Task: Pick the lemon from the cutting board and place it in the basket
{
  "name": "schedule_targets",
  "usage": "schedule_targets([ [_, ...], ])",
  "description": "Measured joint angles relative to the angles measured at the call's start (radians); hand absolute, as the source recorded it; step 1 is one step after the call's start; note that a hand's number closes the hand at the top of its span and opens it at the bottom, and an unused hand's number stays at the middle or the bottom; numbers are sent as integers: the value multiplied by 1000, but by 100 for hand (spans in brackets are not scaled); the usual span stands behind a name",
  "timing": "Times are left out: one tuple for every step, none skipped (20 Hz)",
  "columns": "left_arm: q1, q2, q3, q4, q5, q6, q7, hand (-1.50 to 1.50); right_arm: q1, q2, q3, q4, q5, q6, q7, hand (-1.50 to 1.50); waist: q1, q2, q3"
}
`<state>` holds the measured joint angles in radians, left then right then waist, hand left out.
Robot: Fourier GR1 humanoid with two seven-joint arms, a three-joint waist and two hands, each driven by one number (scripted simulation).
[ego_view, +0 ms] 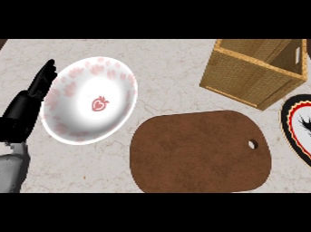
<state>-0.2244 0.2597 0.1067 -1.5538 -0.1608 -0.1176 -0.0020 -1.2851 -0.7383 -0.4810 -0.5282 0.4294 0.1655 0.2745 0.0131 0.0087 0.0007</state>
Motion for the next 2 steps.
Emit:
schedule_targets([
  [8, 3, 3, -2, 1, -3, -7, 0, 7, -21, -18, 8, -7, -18, -1, -150, 1, 0, 0],
  [7, 6, 3, -7, 5, -9, -1, 0, 15, -43, -35, 17, -15, -31, -10, -150, 3, 0, 0],
])
